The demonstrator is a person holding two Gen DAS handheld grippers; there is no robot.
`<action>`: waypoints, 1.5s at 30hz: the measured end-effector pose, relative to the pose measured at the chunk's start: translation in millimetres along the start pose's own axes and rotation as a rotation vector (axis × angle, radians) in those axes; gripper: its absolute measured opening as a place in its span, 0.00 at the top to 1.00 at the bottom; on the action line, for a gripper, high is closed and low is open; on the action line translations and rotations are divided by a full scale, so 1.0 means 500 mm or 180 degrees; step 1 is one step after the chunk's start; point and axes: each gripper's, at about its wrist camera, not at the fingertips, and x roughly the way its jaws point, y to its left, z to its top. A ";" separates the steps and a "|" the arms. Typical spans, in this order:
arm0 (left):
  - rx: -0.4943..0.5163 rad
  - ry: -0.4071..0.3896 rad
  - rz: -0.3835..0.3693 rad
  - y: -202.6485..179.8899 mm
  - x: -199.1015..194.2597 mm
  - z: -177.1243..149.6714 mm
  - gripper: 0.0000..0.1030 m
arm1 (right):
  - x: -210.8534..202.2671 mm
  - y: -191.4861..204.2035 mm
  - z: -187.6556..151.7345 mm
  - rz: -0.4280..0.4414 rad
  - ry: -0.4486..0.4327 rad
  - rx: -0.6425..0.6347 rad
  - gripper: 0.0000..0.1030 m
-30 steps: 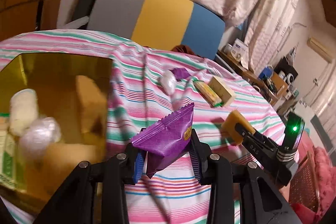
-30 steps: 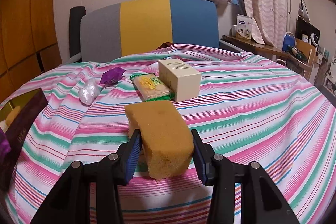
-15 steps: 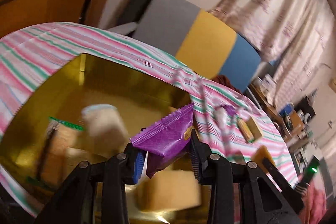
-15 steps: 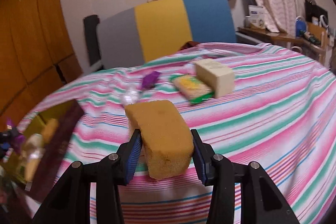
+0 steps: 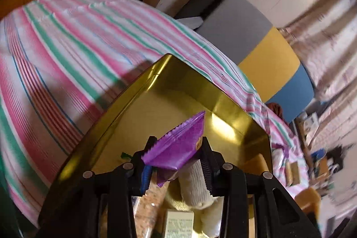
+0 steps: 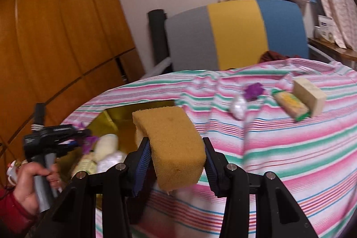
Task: Organize objects
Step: 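Carry the purple packet into the tin and open the left gripper while the right carries the sponge, then lower the yellow sponge into the tin and open the right gripper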
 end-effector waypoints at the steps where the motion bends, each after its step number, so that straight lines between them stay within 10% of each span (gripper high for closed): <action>1: -0.0048 0.0021 -0.0006 0.009 0.002 0.004 0.64 | 0.001 0.013 0.001 0.0034 0.0003 -0.0044 0.56; 5: -0.0055 0.0037 -0.0005 0.010 0.007 -0.001 0.60 | 0.005 0.044 0.000 0.0119 0.0046 -0.0153 0.56; 14: 0.0230 -0.0267 0.0153 -0.020 -0.048 -0.044 0.07 | 0.033 0.073 -0.013 0.0249 0.0239 -0.0206 0.56; 25: 0.0618 -0.0578 0.0383 -0.046 -0.120 -0.102 0.02 | 0.081 0.104 -0.013 0.0306 0.0440 -0.0286 0.56; 45: 0.0702 -0.0420 0.0627 -0.054 -0.140 -0.140 0.00 | 0.234 0.195 0.051 0.0112 0.0623 -0.0655 0.55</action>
